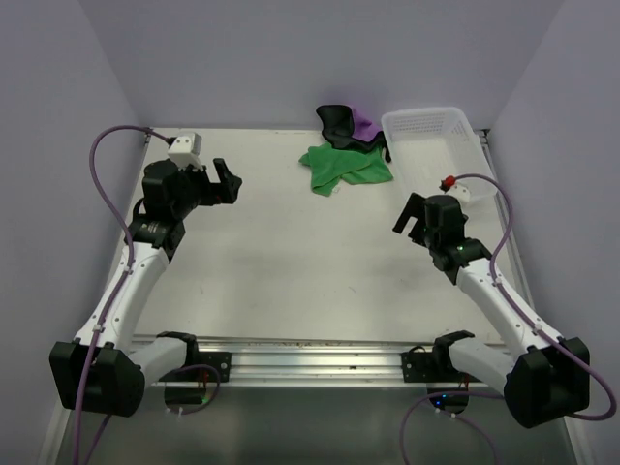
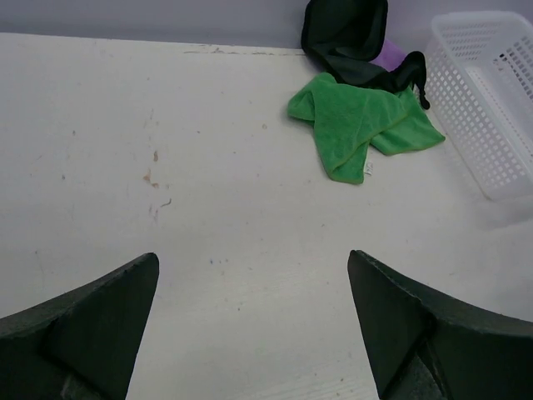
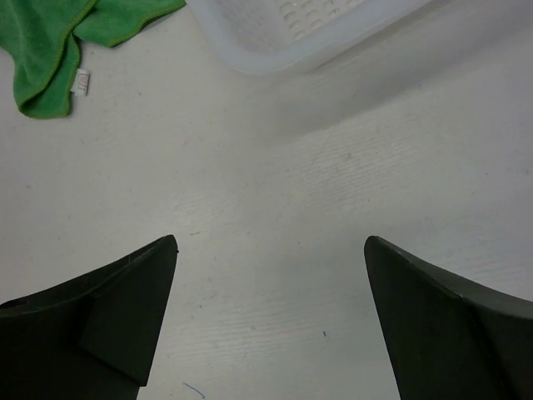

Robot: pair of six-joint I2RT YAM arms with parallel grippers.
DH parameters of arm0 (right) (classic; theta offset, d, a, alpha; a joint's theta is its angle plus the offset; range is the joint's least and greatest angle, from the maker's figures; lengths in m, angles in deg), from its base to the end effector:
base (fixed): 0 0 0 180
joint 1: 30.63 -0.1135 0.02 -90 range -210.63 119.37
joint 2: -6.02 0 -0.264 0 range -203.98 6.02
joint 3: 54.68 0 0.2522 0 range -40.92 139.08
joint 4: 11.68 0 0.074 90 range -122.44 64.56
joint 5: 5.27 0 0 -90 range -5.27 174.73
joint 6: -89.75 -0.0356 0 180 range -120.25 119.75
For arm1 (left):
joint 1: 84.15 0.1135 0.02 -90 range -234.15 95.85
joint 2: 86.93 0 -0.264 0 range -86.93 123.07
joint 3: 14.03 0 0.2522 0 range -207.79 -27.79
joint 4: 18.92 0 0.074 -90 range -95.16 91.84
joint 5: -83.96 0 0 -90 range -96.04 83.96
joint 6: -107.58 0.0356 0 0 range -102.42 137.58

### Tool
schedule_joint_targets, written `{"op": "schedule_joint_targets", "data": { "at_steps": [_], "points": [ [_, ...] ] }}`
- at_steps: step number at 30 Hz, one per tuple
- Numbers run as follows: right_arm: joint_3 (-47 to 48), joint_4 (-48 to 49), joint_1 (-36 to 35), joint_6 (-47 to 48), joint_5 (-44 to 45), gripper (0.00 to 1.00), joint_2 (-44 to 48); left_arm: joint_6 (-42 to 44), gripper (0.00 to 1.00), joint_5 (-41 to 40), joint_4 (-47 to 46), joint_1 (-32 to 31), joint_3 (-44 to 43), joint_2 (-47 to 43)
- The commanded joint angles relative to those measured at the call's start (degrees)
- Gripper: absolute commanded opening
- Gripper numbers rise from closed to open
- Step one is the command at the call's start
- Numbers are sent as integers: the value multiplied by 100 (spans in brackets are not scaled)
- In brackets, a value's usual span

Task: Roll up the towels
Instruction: Move the towel to the center of the board

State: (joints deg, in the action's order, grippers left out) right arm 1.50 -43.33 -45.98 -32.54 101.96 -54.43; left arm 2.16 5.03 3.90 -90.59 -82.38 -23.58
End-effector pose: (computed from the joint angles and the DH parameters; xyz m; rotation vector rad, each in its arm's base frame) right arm 0.2234 0.0504 0.2610 0.4840 2.1146 0.1461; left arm 0.2542 -0.0356 0.3381 -0.0149 1.8998 -0.4423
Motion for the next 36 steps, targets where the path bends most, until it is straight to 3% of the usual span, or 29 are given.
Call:
{"op": "schedule_joint_targets", "data": {
  "at_steps": [1, 10, 16, 19, 22, 27, 31, 32, 36],
  "points": [
    [162, -39, -11, -338, 280, 99, 6, 39, 100, -140, -89, -15, -61, -25],
    [74, 181, -3, 354, -123, 99, -108, -13, 100, -228, 34, -15, -131, 19],
    [91, 821, -72, 655, -1897, 99, -327, -110, 100, -123, -10, -15, -105, -16],
    [398, 1112, -642, 724, -1778, 99, -660, -102, 100, -149, 17, -15, -105, -33],
    [1293, 858, -1170, 918, -1346, 99, -1459, -102, 100, -228, 34, -15, -105, -86],
    [2937, 866, -1294, 654, -1073, 84, -3084, -110, 100, -272, 78, -16, -113, -60],
    [4465, 402, -1303, 751, -758, 79, -5129, -84, 100, -465, 210, -15, -175, -25],
    [5147, 70, -1295, 794, -670, 77, -5483, -84, 100, -492, 210, -15, -175, -33],
    [6286, -206, -1312, 891, -563, 74, -6610, -75, 100, -483, 219, -24, -184, -104]
  ]
}}
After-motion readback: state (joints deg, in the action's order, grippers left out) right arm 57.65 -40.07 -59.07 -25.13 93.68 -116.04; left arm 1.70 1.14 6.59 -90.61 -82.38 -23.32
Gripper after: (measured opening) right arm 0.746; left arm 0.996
